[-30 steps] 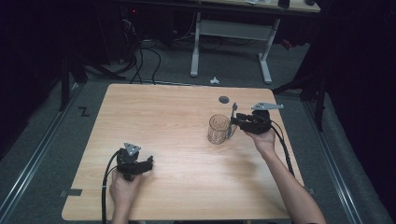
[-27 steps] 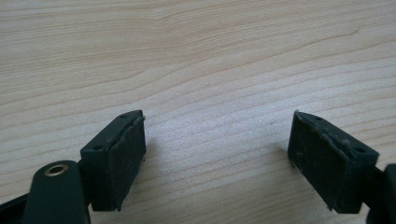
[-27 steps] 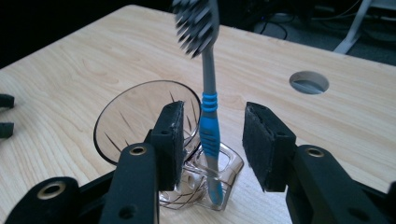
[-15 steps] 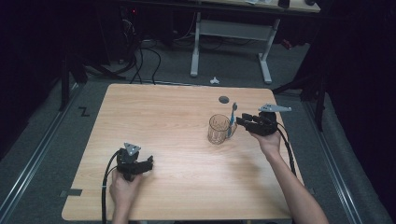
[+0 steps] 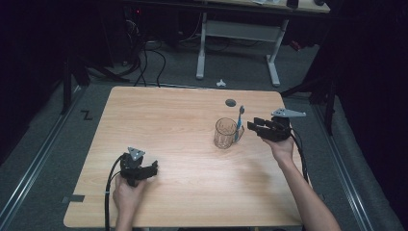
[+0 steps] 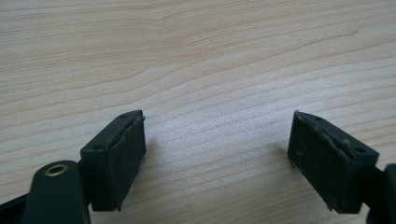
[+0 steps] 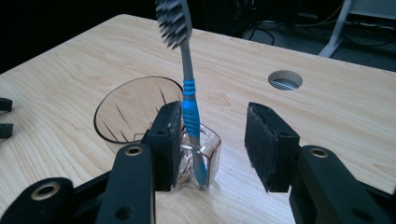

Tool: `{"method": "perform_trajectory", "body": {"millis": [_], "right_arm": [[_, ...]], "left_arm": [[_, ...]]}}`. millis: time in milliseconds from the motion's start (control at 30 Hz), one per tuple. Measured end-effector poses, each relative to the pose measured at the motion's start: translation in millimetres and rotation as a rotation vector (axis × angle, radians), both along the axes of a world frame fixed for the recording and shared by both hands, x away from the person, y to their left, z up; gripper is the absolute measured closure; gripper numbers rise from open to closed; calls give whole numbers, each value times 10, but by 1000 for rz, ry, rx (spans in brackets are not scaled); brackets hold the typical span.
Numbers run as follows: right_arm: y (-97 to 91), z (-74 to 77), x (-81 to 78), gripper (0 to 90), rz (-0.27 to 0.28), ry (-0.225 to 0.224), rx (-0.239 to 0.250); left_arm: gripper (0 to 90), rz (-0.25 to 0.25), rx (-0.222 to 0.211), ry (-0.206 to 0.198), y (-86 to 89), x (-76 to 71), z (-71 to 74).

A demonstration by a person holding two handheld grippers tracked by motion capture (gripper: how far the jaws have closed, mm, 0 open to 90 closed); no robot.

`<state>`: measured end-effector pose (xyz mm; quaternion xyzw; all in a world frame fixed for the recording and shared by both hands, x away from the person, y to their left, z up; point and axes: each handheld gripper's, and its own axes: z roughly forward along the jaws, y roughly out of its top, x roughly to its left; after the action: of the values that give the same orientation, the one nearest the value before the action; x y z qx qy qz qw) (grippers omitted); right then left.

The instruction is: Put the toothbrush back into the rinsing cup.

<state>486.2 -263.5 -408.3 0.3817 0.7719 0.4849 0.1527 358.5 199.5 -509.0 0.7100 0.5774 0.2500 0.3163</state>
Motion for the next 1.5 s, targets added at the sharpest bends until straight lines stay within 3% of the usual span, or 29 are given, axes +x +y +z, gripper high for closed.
{"method": "perform_trajectory", "body": {"millis": [200, 633, 800, 1233, 1367, 1500], "right_arm": [[-43, 0, -84, 573, -16, -27, -45], [-144, -10, -227, 573, -30, -26, -37], [-166, -23, -245, 574, -30, -19, -60], [-200, -49, -371, 580, -22, -24, -44], [-192, -58, -423, 580, -18, -36, -83], [-197, -83, -466, 580, -12, -36, -83]], "left_arm": [[197, 0, 0, 0, 0, 0, 0], [197, 1, -1, -1, -2, 2, -1], [197, 2, -1, -2, -3, 3, -1], [197, 1, -1, -1, -3, 2, -1], [197, 2, -1, -1, -3, 2, -1], [197, 2, -1, -1, -3, 3, -1]]}}
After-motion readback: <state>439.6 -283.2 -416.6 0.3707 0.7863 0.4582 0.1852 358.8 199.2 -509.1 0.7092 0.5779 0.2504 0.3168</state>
